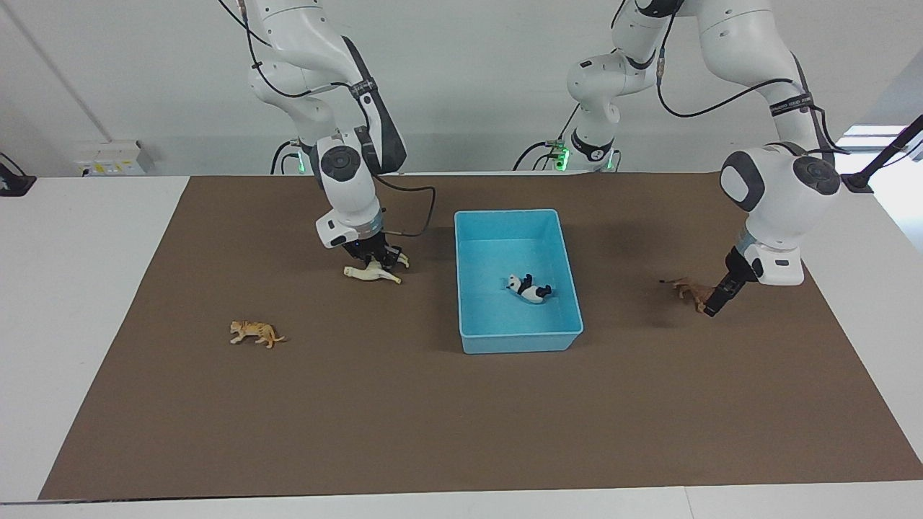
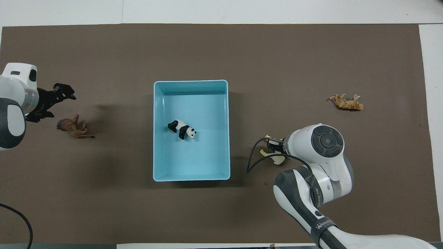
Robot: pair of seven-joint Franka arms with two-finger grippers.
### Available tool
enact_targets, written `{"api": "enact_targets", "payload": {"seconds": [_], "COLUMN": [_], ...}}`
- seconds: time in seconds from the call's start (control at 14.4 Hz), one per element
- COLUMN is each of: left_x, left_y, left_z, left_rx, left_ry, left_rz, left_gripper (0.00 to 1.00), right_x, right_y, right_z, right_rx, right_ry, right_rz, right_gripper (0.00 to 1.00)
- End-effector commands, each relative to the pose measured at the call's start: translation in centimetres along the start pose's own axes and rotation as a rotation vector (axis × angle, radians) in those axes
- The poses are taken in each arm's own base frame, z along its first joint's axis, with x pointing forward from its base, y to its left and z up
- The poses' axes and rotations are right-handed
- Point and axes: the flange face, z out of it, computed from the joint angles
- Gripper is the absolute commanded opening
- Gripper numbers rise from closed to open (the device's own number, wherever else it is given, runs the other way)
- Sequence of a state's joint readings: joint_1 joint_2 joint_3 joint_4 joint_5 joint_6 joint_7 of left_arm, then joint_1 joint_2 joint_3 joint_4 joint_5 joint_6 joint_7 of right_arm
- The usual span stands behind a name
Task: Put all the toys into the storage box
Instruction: 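Grasp the brown horse with the left gripper while the right gripper lifts the llama, then lower the cream llama into the blue box and open the right gripper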
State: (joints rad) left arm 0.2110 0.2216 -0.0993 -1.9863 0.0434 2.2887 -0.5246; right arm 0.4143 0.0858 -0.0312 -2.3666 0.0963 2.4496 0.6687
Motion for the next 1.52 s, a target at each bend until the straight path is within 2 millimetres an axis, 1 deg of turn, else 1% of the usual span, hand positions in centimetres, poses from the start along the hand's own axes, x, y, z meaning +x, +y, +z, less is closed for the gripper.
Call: {"api": "enact_targets", "payload": {"seconds": [0.0, 0.07, 0.14, 0.21, 0.35, 0.42, 0.48, 0.62, 0.69, 0.76, 0.83, 0.9, 0.97, 1.04, 1.11, 1.18, 1.25, 1.32, 1.39, 1.45], "left_x": [-1.2, -1.4, -1.5, -1.5, -2.1, -1.9, -1.5, -2.0, -2.5, -2.8, -2.9, -3.0, -3.1, -3.2, -3.2, -3.0, -3.0, -2.9, -2.3, -1.8], "left_y": [-1.8, -2.0, -2.6, -3.2, -3.5, -4.3, -5.6, -5.8, -5.6, -5.5, -5.4, -5.1, -5.0, -4.9, -4.6, -4.6, -4.2, -3.5, -3.3, -2.5], "left_z": [1.7, 2.2, 2.9, 3.5, 4.6, 5.0, 5.2, 6.0, 6.4, 6.7, 6.9, 7.1, 7.7, 7.7, 7.7, 7.4, 7.2, 6.7, 5.9, 4.6], "left_rx": [0.056, 0.06, 0.065, 0.062, 0.055, 0.057, 0.055, 0.053, 0.051, 0.049, 0.045, 0.043, 0.043, 0.043, 0.044, 0.045, 0.047, 0.054, 0.06, 0.066], "left_ry": [0.002, -0.005, -0.016, -0.012, -0.005, -0.007, -0.003, -0.003, -0.003, -0.002, 0.003, 0.004, 0.001, 0.0, -0.001, -0.001, -0.004, -0.013, -0.018, -0.022], "left_rz": [0.024, 0.02, 0.008, -0.015, -0.025, -0.037, -0.053, -0.058, -0.055, -0.053, -0.057, -0.075, -0.101, -0.107, -0.103, -0.105, -0.099, -0.092, -0.091, -0.085], "left_gripper": [1.0, 1.0, 1.0, 1.0, 1.0, 1.0, 1.0, 1.0, 1.0, 1.0, 1.0, 1.0, 0.88, 0.6, 0.37, 0.21, 0.09, 0.06, 0.06, 0.06], "right_x": [1.0, 1.7, 2.4, 3.3, 5.2, 6.2, 7.0, 7.9, 7.2, 5.8, 5.4, 4.6, 3.3, 2.5, 1.9, 1.5, -0.1, -0.8, -1.5, -2.6], "right_y": [-1.1, -1.4, -2.1, -3.0, -4.9, -6.1, -7.3, -11.0, -13.8, -16.6, -17.5, -18.9, -21.2, -22.6, -23.6, -24.2, -25.4, -25.8, -26.2, -26.9], "right_z": [-2.2, -3.6, -5.2, -7.7, -12.9, -15.8, -18.1, -22.1, -23.9, -24.7, -24.4, -23.5, -23.1, -22.2, -21.9, -22.0, -21.2, -20.7, -20.4, -20.2], "right_rx": [0.037, 0.03, 0.028, 0.026, 0.043, 0.052, 0.052, 0.082, 0.113, 0.136, 0.139, 0.134, 0.145, 0.14, 0.155, 0.176, 0.177, 0.177, 0.171, 0.17], "right_ry": [0.021, 0.007, -0.003, -0.014, -0.005, 0.0, 0.004, 0.023, 0.036, 0.052, 0.059, 0.058, 0.069, 0.068, 0.082, 0.098, 0.096, 0.093, 0.089, 0.088], "right_rz": [0.035, 0.039, 0.041, 0.039, 0.075, 0.115, 0.153, 0.189, 0.18, 0.138, 0.121, 0.096, 0.058, 0.034, 0.017, 0.008, -0.025, -0.041, -0.051, -0.07], "right_gripper": [0.0, 0.0, 0.0, 0.0, 0.0, 0.0, 0.0, 0.0, 0.0, 0.0, 0.0, 0.0, 0.0, 0.0, 0.0, 0.0, 0.0, 0.0, 0.0, 0.0]}}
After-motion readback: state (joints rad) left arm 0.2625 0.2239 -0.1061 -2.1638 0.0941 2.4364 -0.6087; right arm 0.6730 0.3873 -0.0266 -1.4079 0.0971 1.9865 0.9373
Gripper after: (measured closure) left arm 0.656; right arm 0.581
